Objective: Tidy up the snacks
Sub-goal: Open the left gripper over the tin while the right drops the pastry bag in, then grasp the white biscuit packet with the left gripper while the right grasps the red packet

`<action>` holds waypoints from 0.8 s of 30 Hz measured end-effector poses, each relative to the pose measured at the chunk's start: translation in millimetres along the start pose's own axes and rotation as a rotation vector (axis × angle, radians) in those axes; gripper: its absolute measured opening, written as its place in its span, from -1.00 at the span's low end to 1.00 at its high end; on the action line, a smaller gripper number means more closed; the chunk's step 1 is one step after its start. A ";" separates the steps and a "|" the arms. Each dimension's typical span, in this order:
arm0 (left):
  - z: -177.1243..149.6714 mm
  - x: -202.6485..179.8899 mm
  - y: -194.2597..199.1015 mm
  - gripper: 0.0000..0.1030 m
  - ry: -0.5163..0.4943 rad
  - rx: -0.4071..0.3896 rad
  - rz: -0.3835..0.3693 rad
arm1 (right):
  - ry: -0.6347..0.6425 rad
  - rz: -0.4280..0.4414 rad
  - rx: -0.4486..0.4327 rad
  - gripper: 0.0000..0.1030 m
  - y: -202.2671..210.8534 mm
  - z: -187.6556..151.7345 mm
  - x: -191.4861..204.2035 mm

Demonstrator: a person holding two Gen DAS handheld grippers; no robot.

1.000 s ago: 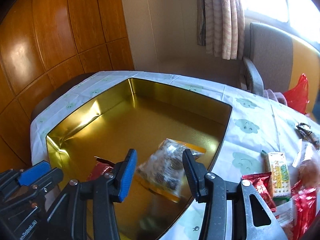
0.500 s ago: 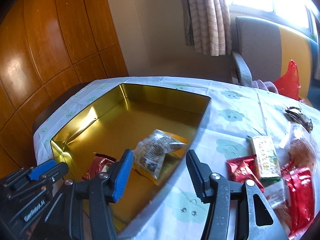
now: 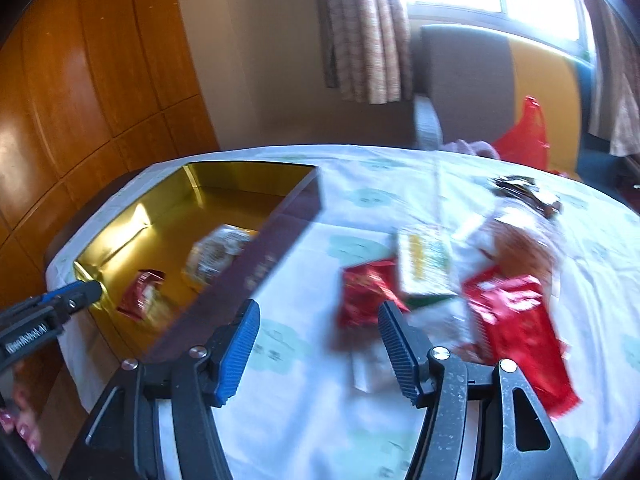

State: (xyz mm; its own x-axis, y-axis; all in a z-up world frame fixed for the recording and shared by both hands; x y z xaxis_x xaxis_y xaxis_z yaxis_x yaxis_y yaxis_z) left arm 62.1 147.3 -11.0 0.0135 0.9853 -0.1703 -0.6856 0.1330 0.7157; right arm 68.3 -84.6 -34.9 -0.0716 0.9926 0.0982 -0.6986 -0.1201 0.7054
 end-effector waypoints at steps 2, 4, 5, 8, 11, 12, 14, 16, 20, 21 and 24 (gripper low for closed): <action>-1.7 -9.8 0.3 -0.42 -0.021 0.000 -0.019 | -0.010 -0.023 0.005 0.25 4.7 -7.0 -14.9; -4.2 -20.7 0.8 -0.42 -0.045 0.004 -0.040 | -0.020 -0.046 0.011 0.26 10.1 -14.8 -29.9; -6.2 -26.6 0.3 -0.42 -0.060 0.011 -0.052 | -0.026 -0.059 0.015 0.26 13.2 -19.3 -37.9; -11.9 -42.2 -0.9 -0.42 -0.096 0.027 -0.074 | -0.033 -0.081 0.019 0.27 22.8 -33.1 -56.1; -18.8 -58.1 -0.7 -0.42 -0.128 0.043 -0.106 | -0.023 -0.107 0.020 0.32 30.7 -47.8 -70.4; -21.1 -62.8 -0.6 -0.42 -0.136 0.049 -0.119 | -0.023 -0.113 0.023 0.33 32.5 -52.0 -75.5; -25.6 -72.9 -0.6 -0.42 -0.155 0.062 -0.145 | -0.033 -0.134 0.028 0.34 35.0 -60.4 -85.7; -30.3 -82.9 0.7 -0.42 -0.178 0.072 -0.167 | -0.058 -0.152 0.026 0.34 36.5 -64.4 -97.0; -37.7 -99.3 3.7 -0.42 -0.221 0.080 -0.189 | -0.108 -0.167 0.005 0.34 36.4 -54.1 -115.6; -39.4 -103.2 4.0 -0.42 -0.228 0.081 -0.197 | -0.105 -0.171 -0.009 0.34 35.7 -48.0 -116.7; -44.2 -112.7 3.4 -0.42 -0.250 0.096 -0.208 | -0.053 -0.175 -0.035 0.34 26.7 -28.9 -112.5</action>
Point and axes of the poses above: each gripper's, at about its wrist camera, not at the fingertips, and y roughly against the way its jaws point, x to its left, z to its top, the point moved 2 cm from there along -y, roughly the way its jaws point, and after that the axes turned 7 degrees about -z, right-handed, at the moved point
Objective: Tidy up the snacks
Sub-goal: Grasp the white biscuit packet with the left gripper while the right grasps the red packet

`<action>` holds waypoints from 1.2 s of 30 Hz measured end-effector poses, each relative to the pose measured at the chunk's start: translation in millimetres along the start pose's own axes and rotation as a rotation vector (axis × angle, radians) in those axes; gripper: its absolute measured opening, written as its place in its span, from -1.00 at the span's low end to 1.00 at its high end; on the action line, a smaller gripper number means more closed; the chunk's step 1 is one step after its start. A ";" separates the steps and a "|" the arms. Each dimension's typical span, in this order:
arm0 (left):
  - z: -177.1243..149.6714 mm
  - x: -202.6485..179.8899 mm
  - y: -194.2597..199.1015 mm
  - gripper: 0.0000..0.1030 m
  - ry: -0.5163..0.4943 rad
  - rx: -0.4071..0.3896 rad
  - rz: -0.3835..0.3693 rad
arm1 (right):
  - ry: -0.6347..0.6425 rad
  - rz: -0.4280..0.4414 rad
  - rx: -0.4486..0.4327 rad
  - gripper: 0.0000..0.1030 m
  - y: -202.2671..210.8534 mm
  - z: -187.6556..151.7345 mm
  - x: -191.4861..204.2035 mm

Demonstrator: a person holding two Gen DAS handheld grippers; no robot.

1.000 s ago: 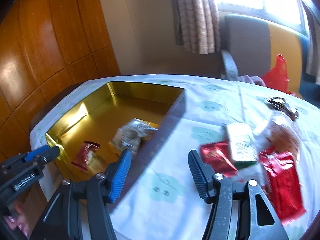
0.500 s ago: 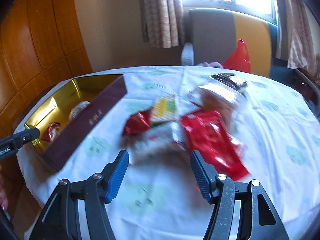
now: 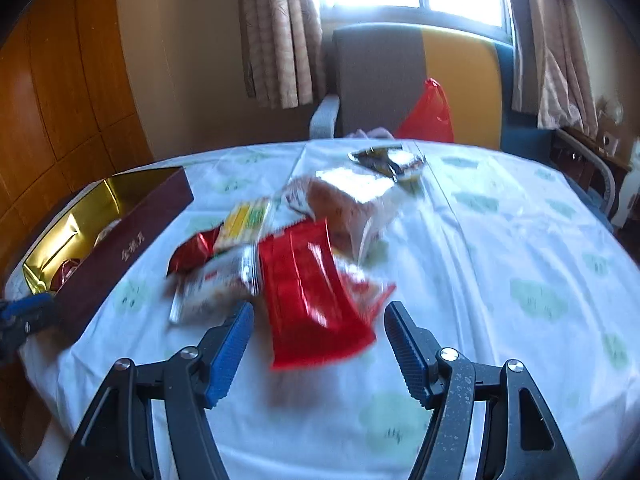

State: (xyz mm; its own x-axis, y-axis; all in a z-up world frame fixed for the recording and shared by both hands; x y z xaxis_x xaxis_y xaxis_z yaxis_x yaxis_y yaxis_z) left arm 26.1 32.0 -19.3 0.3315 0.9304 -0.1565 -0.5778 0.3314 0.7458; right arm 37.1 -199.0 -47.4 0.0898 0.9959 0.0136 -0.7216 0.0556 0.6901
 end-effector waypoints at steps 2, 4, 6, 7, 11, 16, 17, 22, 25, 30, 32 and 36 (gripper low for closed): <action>-1.1 -3.7 -1.1 -0.42 -0.007 0.009 -0.005 | 0.062 -0.016 -0.017 0.33 -8.8 10.8 9.4; -2.5 -5.8 -1.8 -0.42 -0.015 0.019 -0.005 | 0.137 -0.039 -0.014 0.32 -20.7 16.3 18.6; -4.4 -7.2 -2.7 -0.42 -0.023 0.028 -0.004 | 0.201 -0.062 0.015 0.27 -33.8 15.6 25.2; -5.2 -7.4 -3.1 -0.42 -0.024 0.031 -0.005 | 0.221 -0.070 0.029 0.25 -39.7 13.5 27.4; -6.7 -8.1 -8.8 -0.42 -0.022 0.047 -0.011 | 0.213 -0.066 0.021 0.20 -44.9 6.9 25.0; -6.1 -14.1 -18.4 -0.42 -0.037 0.068 -0.023 | 0.159 -0.074 -0.005 -0.18 -37.7 3.8 12.0; -5.5 -15.8 -19.9 -0.42 -0.041 0.069 -0.026 | 0.143 -0.073 -0.007 -0.21 -36.2 2.4 8.5; 2.1 -27.6 -31.6 -0.42 -0.078 0.075 -0.057 | -0.016 -0.090 -0.013 -0.25 -28.4 -9.7 -24.8; 7.8 -36.7 -46.0 -0.42 -0.108 0.102 -0.071 | -0.136 -0.117 -0.015 -0.25 -25.3 -15.9 -47.0; 17.2 -53.4 -77.3 -0.42 -0.166 0.158 -0.120 | -0.252 -0.083 0.020 -0.25 -31.2 -23.7 -66.5; 23.3 -59.8 -89.0 -0.42 -0.203 0.166 -0.117 | -0.300 -0.043 0.027 -0.24 -33.0 -27.3 -74.1; 38.0 -63.1 -112.4 -0.31 -0.233 0.184 -0.146 | -0.318 -0.021 0.019 -0.23 -33.3 -29.3 -75.3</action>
Point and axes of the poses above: each gripper's, at about its wrist camera, not at the fingertips, and y roughly against the way its jaws point, x to its left, z to its top, the point moved 2 cm from there along -y, roughly the way its jaws point, and after that the axes turned 7 degrees about -z, right-handed, at the moved point
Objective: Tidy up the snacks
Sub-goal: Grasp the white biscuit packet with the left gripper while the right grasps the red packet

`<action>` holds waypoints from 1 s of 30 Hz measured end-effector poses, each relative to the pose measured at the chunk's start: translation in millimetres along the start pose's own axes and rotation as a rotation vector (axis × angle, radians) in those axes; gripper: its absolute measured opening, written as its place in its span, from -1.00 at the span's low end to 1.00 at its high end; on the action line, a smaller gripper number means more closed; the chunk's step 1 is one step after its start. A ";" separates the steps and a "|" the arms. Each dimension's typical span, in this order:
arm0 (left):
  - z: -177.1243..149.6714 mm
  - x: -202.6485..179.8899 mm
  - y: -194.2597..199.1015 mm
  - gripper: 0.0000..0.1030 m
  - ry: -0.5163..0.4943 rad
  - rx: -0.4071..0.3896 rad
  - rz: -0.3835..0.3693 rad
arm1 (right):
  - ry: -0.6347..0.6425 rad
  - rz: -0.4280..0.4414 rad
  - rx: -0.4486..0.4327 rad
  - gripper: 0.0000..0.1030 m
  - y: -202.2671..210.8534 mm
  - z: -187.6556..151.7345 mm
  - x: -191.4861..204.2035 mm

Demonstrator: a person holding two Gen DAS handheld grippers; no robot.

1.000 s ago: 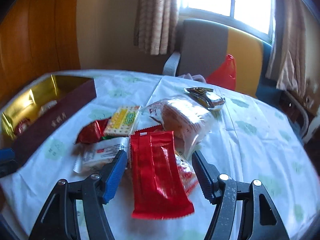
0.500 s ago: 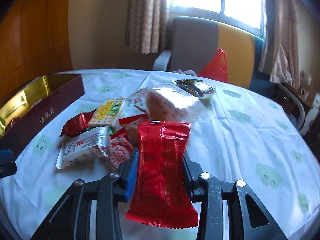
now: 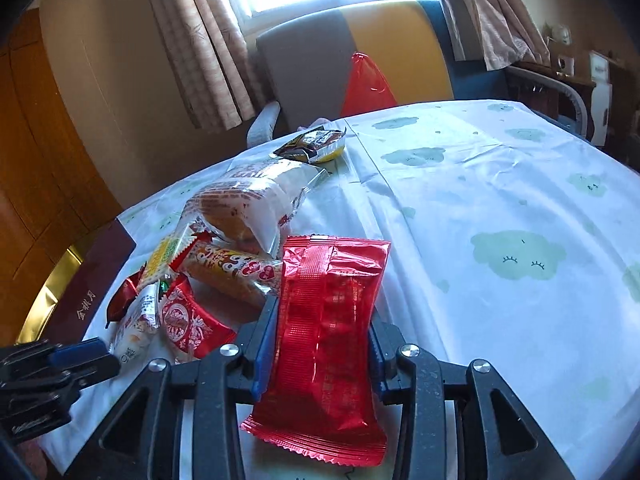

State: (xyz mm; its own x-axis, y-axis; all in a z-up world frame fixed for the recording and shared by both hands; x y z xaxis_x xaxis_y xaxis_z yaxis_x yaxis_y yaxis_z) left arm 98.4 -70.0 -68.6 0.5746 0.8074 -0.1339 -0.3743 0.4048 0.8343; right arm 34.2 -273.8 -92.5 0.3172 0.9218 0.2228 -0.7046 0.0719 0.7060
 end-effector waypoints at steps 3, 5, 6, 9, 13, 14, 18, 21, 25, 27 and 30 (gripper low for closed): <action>12.0 5.7 -11.9 -0.23 -0.014 0.011 0.022 | -0.006 0.008 -0.003 -0.21 -0.3 0.2 -1.2; 17.2 5.5 -16.6 -0.19 -0.045 0.003 0.020 | -0.009 0.014 -0.003 -0.20 -0.5 0.0 -2.1; 18.0 4.0 -18.1 -0.18 -0.062 0.001 0.018 | -0.008 0.014 -0.005 -0.20 -0.9 0.2 -2.0; 14.0 -1.2 -19.5 -0.15 -0.087 -0.008 -0.006 | -0.006 0.014 -0.007 -0.18 -0.9 -0.1 -1.4; 2.2 -10.5 -9.5 -0.15 -0.043 -0.029 -0.159 | -0.006 0.015 -0.010 -0.18 -1.0 -0.4 -1.9; 1.0 -13.3 -6.4 -0.15 -0.041 -0.032 -0.191 | -0.006 0.015 -0.009 -0.18 -1.1 -0.3 -2.0; 3.4 -25.7 3.6 -0.14 -0.077 -0.062 -0.199 | -0.005 0.014 -0.010 -0.18 -1.3 -0.3 -1.4; 15.7 -33.6 1.4 -0.10 -0.147 -0.077 -0.127 | -0.007 0.016 -0.010 -0.17 -1.1 -0.4 -1.5; 21.8 -39.5 -8.9 -0.09 -0.214 -0.054 -0.149 | -0.011 0.020 -0.009 -0.17 -1.3 -0.2 -1.8; 19.6 -39.3 -10.4 -0.08 -0.205 -0.052 -0.193 | -0.012 0.021 -0.010 -0.17 -1.3 -0.1 -1.7; 12.2 -37.3 -9.0 -0.08 -0.155 -0.050 -0.261 | -0.012 0.021 -0.010 -0.17 -1.2 -0.1 -1.6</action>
Point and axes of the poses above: each gripper's, at about its wrist camera, not at the fingertips, and y roughly against the way its jaws point, x to its left, z to its top, the point moved 2 cm from there along -y, roughly the way its jaws point, and after that the axes turned 7 degrees about -z, right-handed, at the moved point
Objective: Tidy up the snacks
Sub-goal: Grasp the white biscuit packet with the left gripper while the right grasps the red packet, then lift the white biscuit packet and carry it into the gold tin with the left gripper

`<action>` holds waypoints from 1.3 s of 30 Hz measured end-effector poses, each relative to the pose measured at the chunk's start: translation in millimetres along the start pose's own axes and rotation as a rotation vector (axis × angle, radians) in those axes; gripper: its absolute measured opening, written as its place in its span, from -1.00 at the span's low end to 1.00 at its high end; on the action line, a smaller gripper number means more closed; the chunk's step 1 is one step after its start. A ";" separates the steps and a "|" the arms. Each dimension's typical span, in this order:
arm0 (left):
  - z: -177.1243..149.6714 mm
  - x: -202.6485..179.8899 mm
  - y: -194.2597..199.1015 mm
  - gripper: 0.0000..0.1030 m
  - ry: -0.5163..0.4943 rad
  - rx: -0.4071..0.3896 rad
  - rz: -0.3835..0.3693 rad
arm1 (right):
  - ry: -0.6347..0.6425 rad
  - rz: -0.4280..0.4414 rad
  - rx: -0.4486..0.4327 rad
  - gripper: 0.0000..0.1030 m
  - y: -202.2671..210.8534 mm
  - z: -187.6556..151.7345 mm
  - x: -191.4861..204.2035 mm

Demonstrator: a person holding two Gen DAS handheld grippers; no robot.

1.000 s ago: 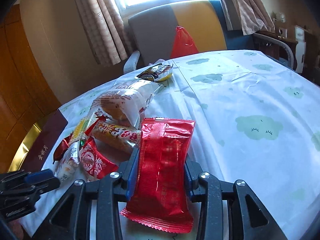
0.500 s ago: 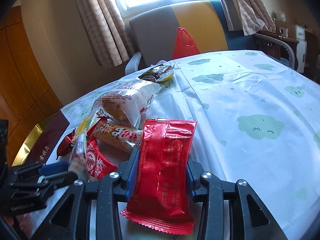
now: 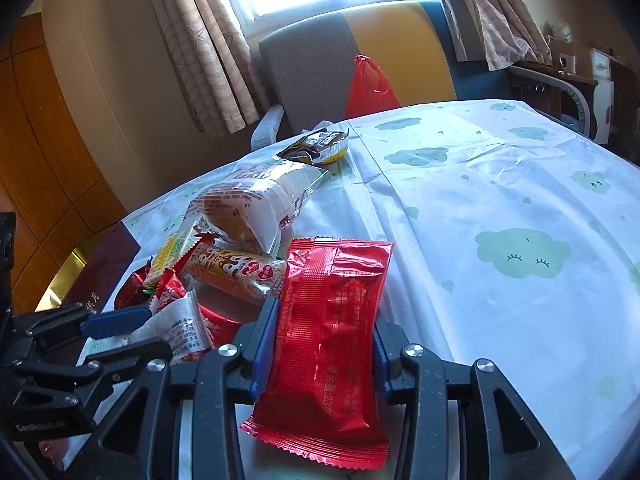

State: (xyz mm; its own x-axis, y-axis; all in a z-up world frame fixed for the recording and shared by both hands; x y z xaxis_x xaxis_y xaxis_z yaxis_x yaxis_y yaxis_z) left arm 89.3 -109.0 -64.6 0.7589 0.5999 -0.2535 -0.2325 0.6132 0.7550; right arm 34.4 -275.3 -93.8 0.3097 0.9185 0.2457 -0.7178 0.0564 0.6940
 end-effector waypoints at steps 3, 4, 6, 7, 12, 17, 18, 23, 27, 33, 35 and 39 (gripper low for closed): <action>-5.0 -5.3 0.7 -0.08 -0.005 -0.012 0.002 | 0.001 -0.002 -0.001 -0.17 0.1 -0.1 0.0; -5.9 -8.0 1.0 -0.08 -0.017 -0.017 0.009 | 0.001 -0.001 -0.001 -0.17 0.1 0.0 -0.2; -6.3 -13.3 -3.8 -0.06 -0.043 0.002 0.011 | 0.001 -0.002 -0.001 -0.17 -0.1 0.0 -0.1; -7.1 -15.4 -6.1 -0.06 -0.051 0.010 0.012 | 0.002 -0.002 -0.001 -0.17 0.1 0.0 0.1; -14.6 -17.2 -15.1 -0.06 -0.056 -0.003 0.063 | 0.001 -0.002 -0.001 -0.17 -0.1 0.0 0.0; -22.1 -16.8 -12.0 -0.10 -0.042 -0.051 0.085 | 0.004 -0.004 -0.004 -0.17 0.4 -0.2 0.5; -23.2 -15.4 -10.8 -0.19 -0.031 -0.060 0.092 | 0.004 -0.004 -0.004 -0.17 0.5 -0.1 0.5; -29.2 -6.8 -2.5 -0.27 0.036 -0.107 0.081 | 0.003 -0.005 -0.006 -0.19 0.7 -0.2 0.4; -39.0 -6.8 7.2 -0.28 0.066 -0.136 0.104 | 0.004 -0.007 -0.008 -0.20 0.9 -0.3 0.3; -51.6 -4.6 21.0 -0.28 0.127 -0.163 0.105 | 0.003 -0.006 -0.008 -0.20 1.0 -0.5 0.2; -55.0 -2.6 25.6 -0.28 0.150 -0.172 0.100 | 0.003 -0.006 -0.008 -0.20 1.0 -0.4 0.2; -60.6 2.8 36.8 -0.28 0.180 -0.191 0.109 | 0.004 -0.007 -0.008 -0.20 0.8 -0.5 0.1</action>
State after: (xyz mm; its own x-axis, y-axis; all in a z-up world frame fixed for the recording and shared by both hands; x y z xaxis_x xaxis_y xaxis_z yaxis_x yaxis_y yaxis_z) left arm 45.9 -53.7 -74.2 0.6067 0.7390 -0.2930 -0.4303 0.6152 0.6606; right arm 33.6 -275.0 -93.5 0.3122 0.9198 0.2376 -0.7205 0.0663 0.6903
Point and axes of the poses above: each gripper's, at about its wrist camera, not at the fingertips, and y roughly against the way its jaws point, x to its left, z to its top, the point moved 2 cm from there along -y, roughly the way its jaws point, and after that the axes turned 7 degrees about -z, right-handed, at the moved point
